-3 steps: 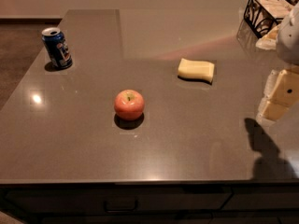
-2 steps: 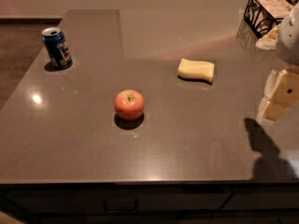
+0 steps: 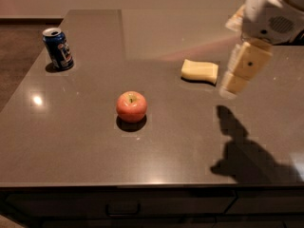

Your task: Move pepsi can near sponge

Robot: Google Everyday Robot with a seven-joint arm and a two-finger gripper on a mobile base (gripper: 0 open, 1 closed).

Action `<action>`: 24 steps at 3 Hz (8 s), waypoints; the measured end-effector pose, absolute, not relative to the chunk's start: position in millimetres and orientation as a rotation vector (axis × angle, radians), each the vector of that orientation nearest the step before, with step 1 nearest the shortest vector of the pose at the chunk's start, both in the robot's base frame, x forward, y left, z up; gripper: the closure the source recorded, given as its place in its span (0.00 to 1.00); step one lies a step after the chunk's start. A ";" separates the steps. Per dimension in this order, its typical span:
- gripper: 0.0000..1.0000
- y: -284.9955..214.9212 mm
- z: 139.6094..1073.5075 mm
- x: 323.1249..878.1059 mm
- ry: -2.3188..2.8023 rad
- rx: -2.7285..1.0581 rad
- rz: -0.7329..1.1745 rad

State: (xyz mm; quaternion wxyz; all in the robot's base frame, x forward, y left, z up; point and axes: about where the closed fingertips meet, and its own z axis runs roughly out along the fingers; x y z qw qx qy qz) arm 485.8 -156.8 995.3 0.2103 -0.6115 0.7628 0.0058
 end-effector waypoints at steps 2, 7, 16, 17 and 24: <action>0.00 -57.3 990.6 548.5 2.039 -1.680 0.086; 0.00 66.1 948.1 604.7 2.091 -1.436 0.208; 0.00 302.1 891.6 731.0 1.985 -1.319 0.449; 0.19 305.2 893.8 730.7 1.984 -1.306 0.467; 1.00 107.4 947.6 705.0 1.999 -0.867 0.401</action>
Offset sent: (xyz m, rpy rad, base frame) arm 0.1039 0.1614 -0.0199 0.1117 -0.0494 0.0205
